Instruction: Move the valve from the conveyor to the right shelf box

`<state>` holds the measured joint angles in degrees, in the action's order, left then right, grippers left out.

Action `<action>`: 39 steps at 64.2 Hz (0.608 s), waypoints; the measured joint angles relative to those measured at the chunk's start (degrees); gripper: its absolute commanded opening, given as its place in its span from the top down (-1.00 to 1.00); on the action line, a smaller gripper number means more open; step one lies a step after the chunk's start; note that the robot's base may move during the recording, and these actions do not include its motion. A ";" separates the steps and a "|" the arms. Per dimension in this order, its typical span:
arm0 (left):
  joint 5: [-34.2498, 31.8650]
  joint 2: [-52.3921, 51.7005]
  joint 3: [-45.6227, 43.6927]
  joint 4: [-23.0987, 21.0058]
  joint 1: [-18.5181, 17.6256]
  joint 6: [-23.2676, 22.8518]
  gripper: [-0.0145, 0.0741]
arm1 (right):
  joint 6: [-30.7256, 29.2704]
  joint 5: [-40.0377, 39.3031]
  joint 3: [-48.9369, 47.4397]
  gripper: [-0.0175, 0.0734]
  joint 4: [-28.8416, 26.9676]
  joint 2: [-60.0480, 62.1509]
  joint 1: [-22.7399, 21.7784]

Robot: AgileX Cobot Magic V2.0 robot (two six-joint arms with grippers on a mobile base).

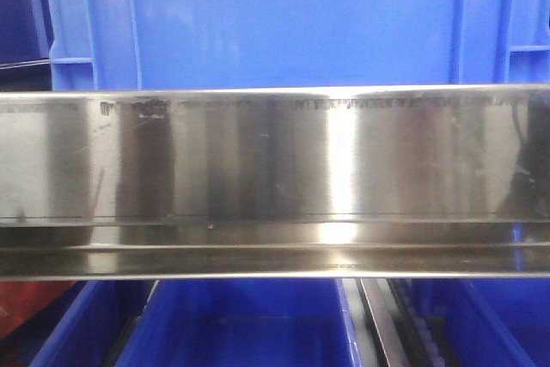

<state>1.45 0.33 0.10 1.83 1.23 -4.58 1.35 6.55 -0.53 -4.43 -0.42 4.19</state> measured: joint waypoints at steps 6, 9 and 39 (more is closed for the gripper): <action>0.00 0.00 0.00 0.00 0.00 0.00 0.92 | 0.00 -1.44 0.33 0.95 0.25 0.13 0.00; 0.00 0.00 0.00 0.00 0.00 0.00 0.92 | 0.04 -1.66 0.33 0.95 0.25 0.22 0.00; 0.00 -0.08 0.00 0.00 0.00 0.00 0.92 | 0.04 -2.75 0.33 0.95 0.25 0.22 0.00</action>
<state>1.45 0.25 0.10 1.83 1.23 -4.58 1.39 3.80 -0.20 -4.17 -0.19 4.19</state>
